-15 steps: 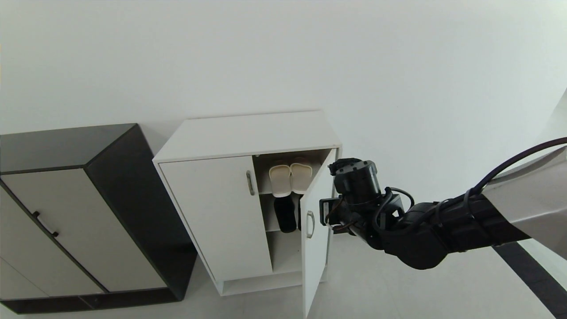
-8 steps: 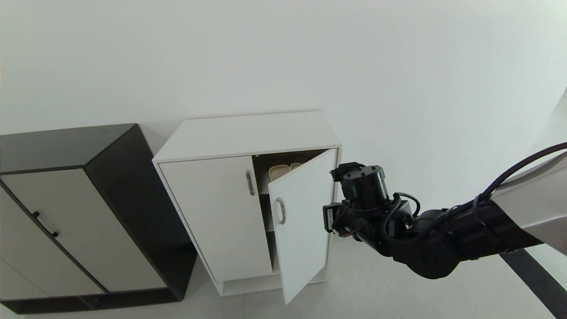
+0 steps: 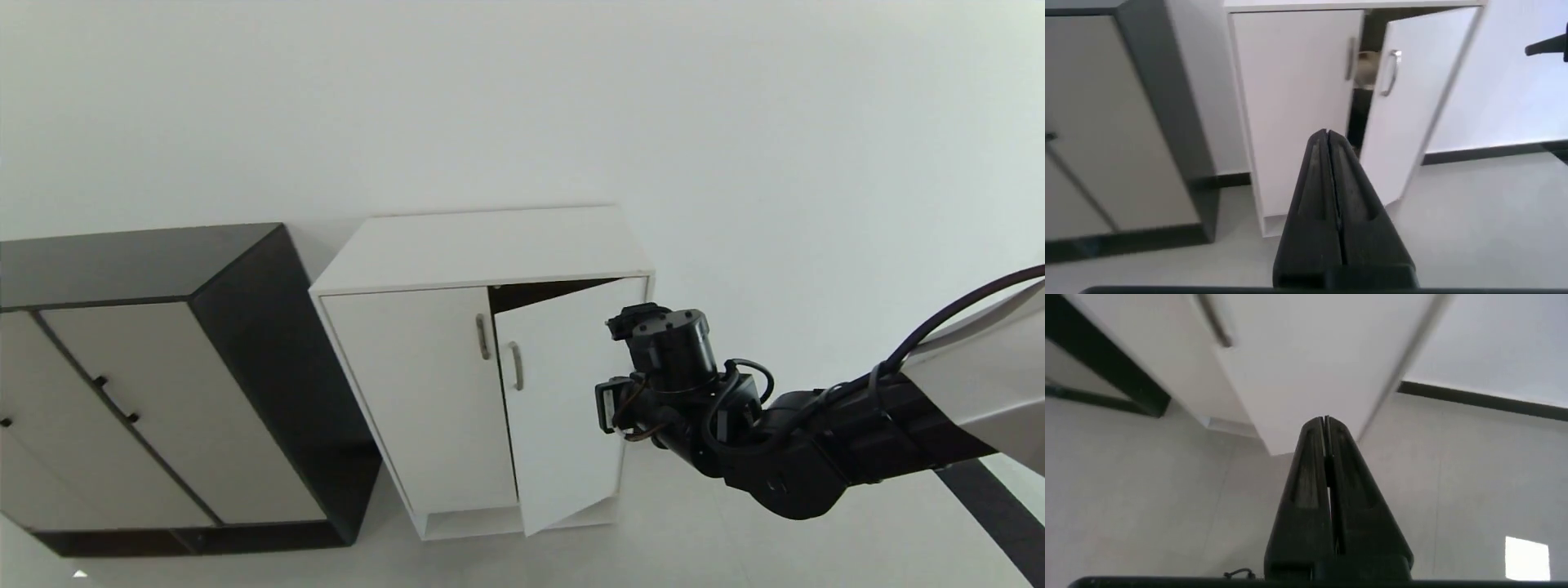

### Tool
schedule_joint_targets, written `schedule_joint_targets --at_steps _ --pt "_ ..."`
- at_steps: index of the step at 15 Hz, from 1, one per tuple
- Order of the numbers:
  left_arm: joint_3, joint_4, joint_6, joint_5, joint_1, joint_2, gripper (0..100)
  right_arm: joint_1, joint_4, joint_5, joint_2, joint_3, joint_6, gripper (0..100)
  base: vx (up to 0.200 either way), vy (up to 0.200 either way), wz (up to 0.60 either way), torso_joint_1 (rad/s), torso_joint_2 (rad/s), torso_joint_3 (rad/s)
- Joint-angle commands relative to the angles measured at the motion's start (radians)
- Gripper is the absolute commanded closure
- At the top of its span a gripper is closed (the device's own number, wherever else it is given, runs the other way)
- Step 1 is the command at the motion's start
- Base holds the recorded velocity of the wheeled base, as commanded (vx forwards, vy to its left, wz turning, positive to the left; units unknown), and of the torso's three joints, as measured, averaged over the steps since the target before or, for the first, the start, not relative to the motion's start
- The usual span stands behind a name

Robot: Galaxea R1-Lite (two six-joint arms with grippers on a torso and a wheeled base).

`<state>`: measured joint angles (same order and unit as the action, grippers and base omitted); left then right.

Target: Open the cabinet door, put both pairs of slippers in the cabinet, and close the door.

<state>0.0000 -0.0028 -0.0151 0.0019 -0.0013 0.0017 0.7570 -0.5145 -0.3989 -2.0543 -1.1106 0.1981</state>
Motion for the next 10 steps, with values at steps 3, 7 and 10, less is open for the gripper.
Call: schedule_joint_targets --at_steps 3,7,10 --pt "0.000 0.000 0.000 0.001 0.000 0.001 100 0.001 -0.001 0.002 -0.006 0.005 0.001 100 0.000 0.000 0.40 0.006 0.00 -0.002" --pt "0.000 0.000 0.000 0.003 0.000 0.001 100 -0.019 -0.036 0.012 -0.030 0.015 0.000 100 0.000 0.000 0.00 0.000 0.00 0.000" --pt "0.000 0.000 0.000 0.001 0.000 0.001 100 -0.041 -0.062 0.078 -0.026 0.055 -0.014 100 0.067 0.000 0.00 0.001 0.00 0.001"
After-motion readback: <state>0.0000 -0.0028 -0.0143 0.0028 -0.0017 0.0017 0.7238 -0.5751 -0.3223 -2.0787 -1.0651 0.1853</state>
